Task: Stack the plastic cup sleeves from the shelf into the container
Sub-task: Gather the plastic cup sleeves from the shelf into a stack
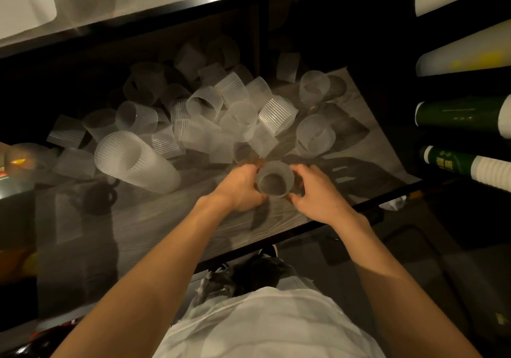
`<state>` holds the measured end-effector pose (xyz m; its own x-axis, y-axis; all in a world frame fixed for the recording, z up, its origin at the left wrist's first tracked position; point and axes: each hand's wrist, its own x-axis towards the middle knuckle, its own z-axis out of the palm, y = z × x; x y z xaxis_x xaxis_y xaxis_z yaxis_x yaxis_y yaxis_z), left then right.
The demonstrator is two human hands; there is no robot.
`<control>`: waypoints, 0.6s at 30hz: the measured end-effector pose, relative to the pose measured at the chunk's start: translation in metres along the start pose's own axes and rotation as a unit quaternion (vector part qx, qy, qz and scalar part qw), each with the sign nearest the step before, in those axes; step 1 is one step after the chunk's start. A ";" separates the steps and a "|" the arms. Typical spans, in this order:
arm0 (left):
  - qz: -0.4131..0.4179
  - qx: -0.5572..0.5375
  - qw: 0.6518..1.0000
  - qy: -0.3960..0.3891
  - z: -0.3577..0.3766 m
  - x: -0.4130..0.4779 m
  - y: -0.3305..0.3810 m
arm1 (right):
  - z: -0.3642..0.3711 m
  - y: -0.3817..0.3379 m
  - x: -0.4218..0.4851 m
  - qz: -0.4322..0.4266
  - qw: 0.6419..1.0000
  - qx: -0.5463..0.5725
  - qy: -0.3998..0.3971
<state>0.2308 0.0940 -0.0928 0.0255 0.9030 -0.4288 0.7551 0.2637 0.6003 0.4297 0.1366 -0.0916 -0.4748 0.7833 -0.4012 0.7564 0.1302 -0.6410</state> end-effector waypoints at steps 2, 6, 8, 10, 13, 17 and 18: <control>-0.019 0.028 0.999 -0.029 -0.004 0.001 0.006 | -0.003 0.003 -0.001 0.028 0.999 -0.031 -0.027; 0.025 0.042 0.998 0.044 -0.019 0.011 0.039 | -0.024 0.005 0.003 0.002 0.995 -0.037 0.092; 0.040 -0.004 0.996 0.080 -0.022 0.022 0.059 | -0.038 0.004 0.007 0.007 0.978 0.017 0.209; 0.035 -0.032 0.996 0.081 -0.020 0.033 0.074 | -0.052 0.002 0.015 0.017 0.950 0.065 0.305; 0.014 -0.026 0.999 0.042 -0.011 0.048 0.084 | -0.065 0.007 0.035 0.071 0.943 0.122 0.300; -0.025 -0.048 0.998 0.010 -0.002 0.060 0.092 | -0.071 0.019 0.056 0.139 0.958 0.156 0.198; -0.030 -0.065 0.997 0.021 0.000 0.062 0.093 | -0.072 0.021 0.057 0.136 0.960 0.150 0.193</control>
<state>0.3026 0.1748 -0.0638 -0.0457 0.8969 -0.4398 0.6633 0.3565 0.6580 0.4506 0.2277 -0.0806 -0.0323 0.9378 -0.3457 0.6384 -0.2468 -0.7291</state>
